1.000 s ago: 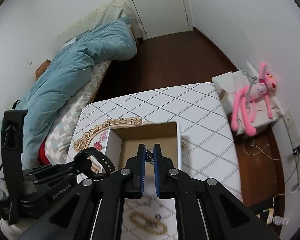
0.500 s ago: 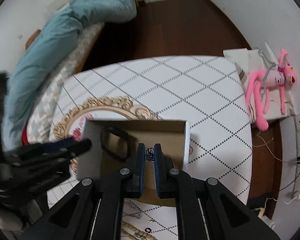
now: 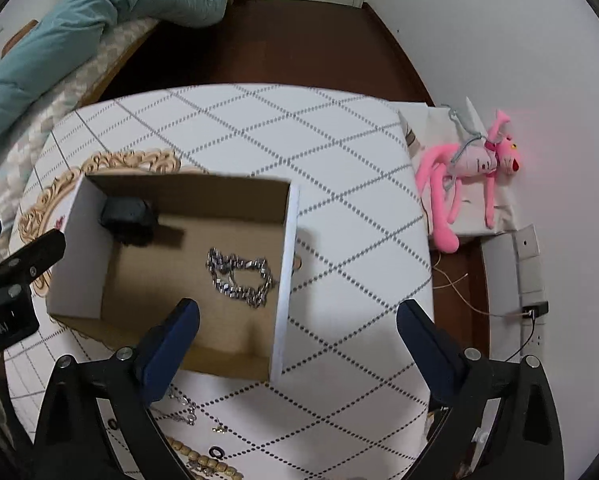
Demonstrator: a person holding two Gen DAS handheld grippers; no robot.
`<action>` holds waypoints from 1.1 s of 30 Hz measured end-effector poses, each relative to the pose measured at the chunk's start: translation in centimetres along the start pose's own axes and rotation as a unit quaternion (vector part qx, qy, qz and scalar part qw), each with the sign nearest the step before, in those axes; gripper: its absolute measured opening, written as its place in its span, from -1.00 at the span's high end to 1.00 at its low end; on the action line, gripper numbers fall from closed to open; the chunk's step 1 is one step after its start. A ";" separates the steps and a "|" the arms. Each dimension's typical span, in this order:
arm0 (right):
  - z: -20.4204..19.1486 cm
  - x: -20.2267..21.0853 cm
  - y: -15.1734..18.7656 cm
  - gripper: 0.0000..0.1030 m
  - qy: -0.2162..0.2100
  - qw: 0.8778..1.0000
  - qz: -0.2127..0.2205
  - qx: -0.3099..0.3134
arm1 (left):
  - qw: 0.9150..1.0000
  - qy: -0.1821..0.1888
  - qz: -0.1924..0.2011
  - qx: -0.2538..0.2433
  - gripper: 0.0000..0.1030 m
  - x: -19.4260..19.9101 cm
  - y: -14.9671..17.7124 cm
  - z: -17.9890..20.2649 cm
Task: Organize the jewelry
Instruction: 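Carry the watch and chain bracelet into the white box and open both tools, then grasp the wooden bead bracelet with the right tool while the left tool grasps a black ring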
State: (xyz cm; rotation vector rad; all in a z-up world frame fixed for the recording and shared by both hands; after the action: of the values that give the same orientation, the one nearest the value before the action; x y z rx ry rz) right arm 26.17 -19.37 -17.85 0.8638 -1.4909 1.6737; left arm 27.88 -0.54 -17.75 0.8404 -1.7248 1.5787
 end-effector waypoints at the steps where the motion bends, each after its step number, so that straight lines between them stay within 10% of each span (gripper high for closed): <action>1: 0.0 0.0 0.1 -0.98 0.001 1.000 0.001 -0.001 | 1.000 0.000 0.000 0.000 -1.00 0.0 0.2 0.0; 33: 1.9 18.1 2.4 -0.98 0.015 0.984 0.172 -0.050 | 0.991 0.019 0.130 0.038 -1.00 15.8 2.0 -0.9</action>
State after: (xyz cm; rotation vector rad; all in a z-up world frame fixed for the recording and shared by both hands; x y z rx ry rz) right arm 14.84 -19.94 -3.42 0.5460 -1.7619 1.8268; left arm 17.01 -0.01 -6.12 0.6345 -1.8145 1.8286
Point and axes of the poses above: each gripper's, at about its wrist camera, not at the fingertips, and x roughly against the way its jaws point, z to its right, y to its underside, the point moved 2 cm from there along -x, roughly the way its jaws point, and after that the axes turned 12 degrees about z, right-handed, at the moved point
